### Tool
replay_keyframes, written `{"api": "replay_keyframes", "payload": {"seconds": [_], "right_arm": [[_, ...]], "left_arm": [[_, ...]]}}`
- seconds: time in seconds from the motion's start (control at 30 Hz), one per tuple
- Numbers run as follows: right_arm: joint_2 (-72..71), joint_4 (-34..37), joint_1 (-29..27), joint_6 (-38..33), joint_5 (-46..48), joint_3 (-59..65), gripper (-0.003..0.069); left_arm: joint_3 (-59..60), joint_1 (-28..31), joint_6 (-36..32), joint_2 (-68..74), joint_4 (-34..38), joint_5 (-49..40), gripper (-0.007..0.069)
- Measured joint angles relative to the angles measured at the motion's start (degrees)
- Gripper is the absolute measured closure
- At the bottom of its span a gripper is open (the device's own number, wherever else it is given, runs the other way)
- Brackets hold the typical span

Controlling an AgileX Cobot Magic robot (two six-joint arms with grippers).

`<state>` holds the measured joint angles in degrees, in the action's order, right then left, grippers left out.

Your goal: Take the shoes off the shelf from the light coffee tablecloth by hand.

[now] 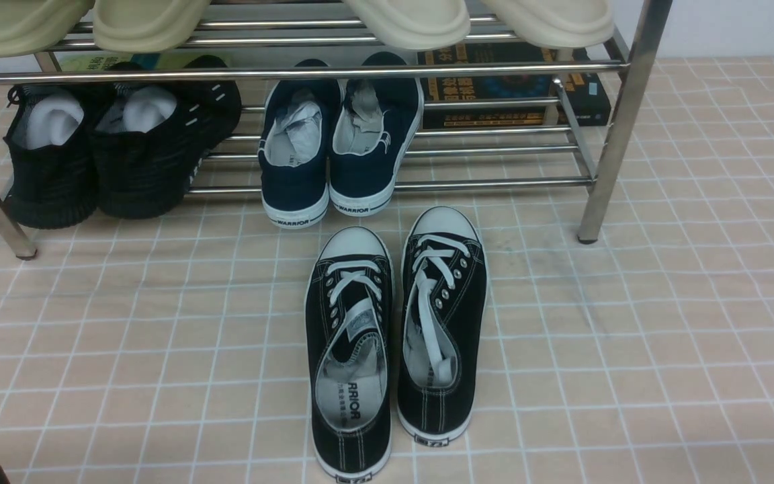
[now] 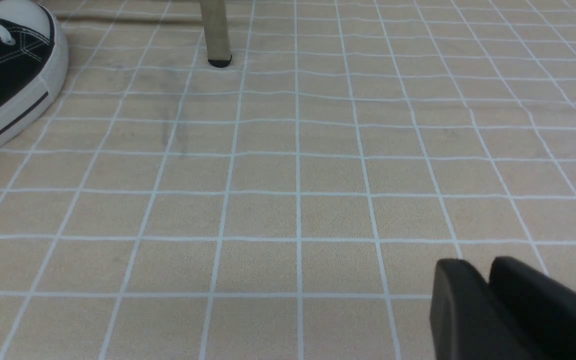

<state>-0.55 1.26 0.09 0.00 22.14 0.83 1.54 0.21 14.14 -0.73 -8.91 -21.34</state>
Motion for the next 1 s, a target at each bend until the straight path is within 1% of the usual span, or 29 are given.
{"api": "replay_keyframes", "payload": {"seconds": [1.0], "right_arm": [[0.00,0.00,0.00,0.00,0.00,0.00,0.0525]], "left_arm": [[0.00,0.00,0.00,0.00,0.00,0.00,0.0384]]}}
